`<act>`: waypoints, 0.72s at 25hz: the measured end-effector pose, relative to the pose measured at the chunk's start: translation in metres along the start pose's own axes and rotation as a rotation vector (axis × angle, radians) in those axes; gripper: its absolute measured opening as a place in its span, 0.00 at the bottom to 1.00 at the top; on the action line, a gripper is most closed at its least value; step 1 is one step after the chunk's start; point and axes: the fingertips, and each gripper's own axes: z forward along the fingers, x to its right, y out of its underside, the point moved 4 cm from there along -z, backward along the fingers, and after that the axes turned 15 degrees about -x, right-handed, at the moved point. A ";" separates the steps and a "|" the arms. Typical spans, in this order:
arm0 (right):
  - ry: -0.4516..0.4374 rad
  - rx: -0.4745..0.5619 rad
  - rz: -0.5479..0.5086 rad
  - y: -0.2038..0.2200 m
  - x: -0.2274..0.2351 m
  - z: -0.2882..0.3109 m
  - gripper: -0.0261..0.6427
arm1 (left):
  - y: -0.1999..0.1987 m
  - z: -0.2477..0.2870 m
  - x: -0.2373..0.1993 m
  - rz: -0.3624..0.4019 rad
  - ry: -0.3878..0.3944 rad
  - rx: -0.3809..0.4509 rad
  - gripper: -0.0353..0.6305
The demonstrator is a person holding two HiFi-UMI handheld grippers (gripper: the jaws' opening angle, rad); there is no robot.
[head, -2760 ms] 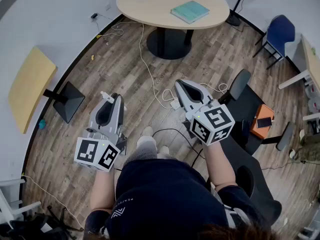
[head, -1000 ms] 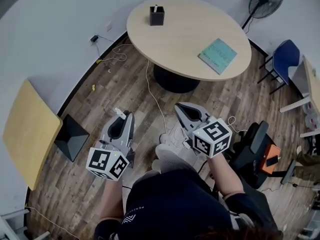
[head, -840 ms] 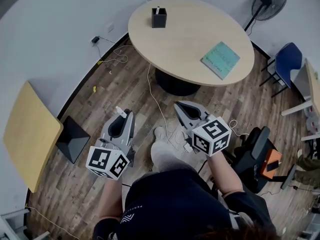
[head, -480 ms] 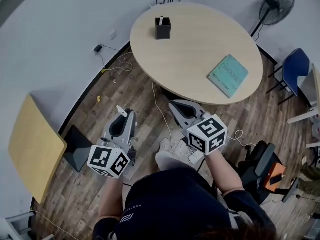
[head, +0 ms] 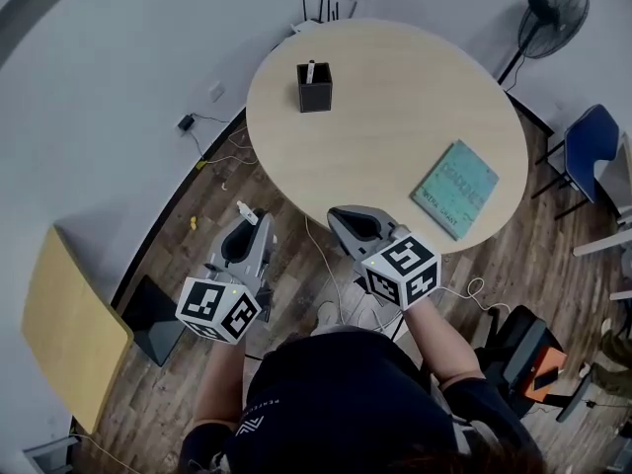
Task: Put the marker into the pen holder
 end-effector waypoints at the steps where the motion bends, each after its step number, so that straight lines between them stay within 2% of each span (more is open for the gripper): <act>1: 0.004 -0.001 0.001 -0.002 0.007 0.002 0.04 | -0.005 0.009 -0.001 0.004 0.010 0.003 0.12; 9: 0.021 0.005 0.030 -0.014 0.051 0.010 0.04 | -0.029 0.066 -0.008 0.015 0.060 0.005 0.12; 12: 0.024 0.020 0.044 -0.022 0.062 0.011 0.04 | -0.043 0.077 -0.014 0.024 0.068 0.032 0.12; 18: 0.073 0.027 0.079 -0.029 0.095 0.014 0.04 | -0.063 0.121 -0.031 0.035 0.097 0.027 0.12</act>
